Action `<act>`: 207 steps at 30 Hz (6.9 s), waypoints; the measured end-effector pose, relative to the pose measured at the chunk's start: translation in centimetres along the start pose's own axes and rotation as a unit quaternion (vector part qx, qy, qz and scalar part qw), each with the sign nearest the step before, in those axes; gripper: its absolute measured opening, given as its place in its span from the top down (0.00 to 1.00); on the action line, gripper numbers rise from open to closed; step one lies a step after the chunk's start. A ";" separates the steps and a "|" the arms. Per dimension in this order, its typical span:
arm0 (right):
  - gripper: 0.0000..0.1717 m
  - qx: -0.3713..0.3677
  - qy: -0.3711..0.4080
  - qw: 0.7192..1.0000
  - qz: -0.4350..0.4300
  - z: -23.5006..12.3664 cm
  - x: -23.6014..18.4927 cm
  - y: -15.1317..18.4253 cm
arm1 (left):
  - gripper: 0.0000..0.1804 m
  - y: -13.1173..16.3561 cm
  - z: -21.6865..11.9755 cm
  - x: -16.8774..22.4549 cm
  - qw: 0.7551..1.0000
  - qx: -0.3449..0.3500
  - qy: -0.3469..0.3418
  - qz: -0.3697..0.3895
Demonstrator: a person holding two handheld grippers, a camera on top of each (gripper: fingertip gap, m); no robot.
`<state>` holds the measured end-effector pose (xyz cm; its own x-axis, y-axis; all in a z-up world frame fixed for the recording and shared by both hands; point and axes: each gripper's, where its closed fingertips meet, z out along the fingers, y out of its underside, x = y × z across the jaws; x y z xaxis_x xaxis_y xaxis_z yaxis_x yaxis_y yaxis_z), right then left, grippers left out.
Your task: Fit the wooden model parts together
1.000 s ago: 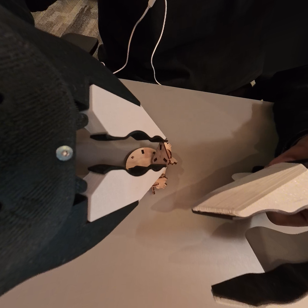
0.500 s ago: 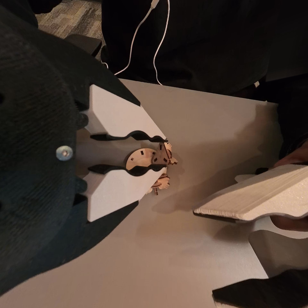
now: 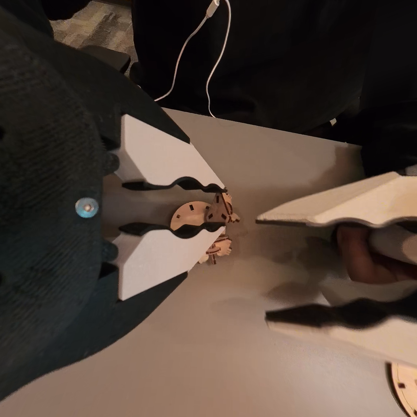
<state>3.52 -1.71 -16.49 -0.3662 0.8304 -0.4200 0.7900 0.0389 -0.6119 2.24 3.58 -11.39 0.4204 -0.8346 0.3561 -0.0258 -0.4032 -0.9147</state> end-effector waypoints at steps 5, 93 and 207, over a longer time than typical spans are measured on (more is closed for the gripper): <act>0.86 0.023 0.001 1.000 0.003 -0.1 0.0 0.1 | 0.80 0.9 0.0 -0.5 0.999 -0.037 -0.026 0.019; 0.83 0.169 0.096 0.981 0.008 -1.3 -1.2 -1.7 | 0.99 6.4 -0.1 4.4 0.959 -0.206 0.148 -0.123; 1.00 -0.047 0.418 0.904 0.080 -1.3 0.7 0.5 | 0.94 8.5 0.6 2.6 0.961 -0.258 0.036 -0.092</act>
<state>4.23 -0.41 -16.22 0.2247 0.9579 0.1789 0.8528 -0.1045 -0.5117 3.68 -1.75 -18.40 0.3972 -0.7475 0.5323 -0.4113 -0.6636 -0.6249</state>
